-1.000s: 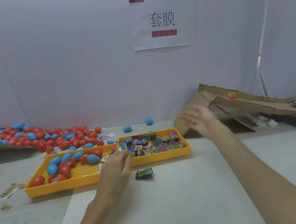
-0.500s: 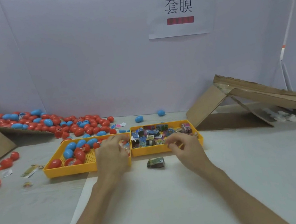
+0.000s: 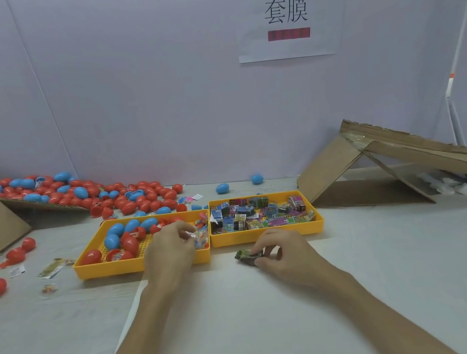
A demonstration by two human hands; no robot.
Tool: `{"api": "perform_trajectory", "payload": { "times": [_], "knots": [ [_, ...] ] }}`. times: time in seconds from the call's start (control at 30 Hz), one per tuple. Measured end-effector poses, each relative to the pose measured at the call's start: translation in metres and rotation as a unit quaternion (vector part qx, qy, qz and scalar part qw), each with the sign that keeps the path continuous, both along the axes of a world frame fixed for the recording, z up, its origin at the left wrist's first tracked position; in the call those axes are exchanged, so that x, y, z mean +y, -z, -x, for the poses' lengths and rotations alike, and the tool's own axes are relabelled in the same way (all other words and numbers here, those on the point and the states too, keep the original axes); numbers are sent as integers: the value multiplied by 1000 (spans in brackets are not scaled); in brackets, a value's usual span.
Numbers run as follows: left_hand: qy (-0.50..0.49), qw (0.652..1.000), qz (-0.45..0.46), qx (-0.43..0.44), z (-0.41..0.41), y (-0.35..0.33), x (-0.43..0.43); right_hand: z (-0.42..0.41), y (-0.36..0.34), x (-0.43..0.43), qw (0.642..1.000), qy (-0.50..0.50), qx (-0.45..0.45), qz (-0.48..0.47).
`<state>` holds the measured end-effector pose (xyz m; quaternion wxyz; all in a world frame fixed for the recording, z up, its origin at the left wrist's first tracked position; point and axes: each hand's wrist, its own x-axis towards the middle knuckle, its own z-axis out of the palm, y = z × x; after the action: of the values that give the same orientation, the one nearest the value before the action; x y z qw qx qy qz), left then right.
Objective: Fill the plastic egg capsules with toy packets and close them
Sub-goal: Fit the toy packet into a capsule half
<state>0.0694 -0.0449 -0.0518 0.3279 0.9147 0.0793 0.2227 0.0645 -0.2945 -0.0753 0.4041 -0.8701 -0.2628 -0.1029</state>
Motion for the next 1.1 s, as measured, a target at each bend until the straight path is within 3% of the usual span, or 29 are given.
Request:
{"api": "perform_trajectory", "payload": {
  "times": [0.13, 0.27, 0.97, 1.1],
  "knots": [
    [-76, 993, -48, -77, -4, -3, 12, 0, 0, 1, 1000, 5, 1, -9],
    [-89, 991, -89, 51, -8, 3, 29, 0, -1, 1, 1000, 16, -7, -12],
    [-104, 993, -29, 38, -13, 3, 27, 1, 2, 1, 1000, 4, -15, -10],
    [-82, 989, -105, 63, -12, 1, 26, 2, 1, 3, 1000, 3, -6, -17]
  ]
}}
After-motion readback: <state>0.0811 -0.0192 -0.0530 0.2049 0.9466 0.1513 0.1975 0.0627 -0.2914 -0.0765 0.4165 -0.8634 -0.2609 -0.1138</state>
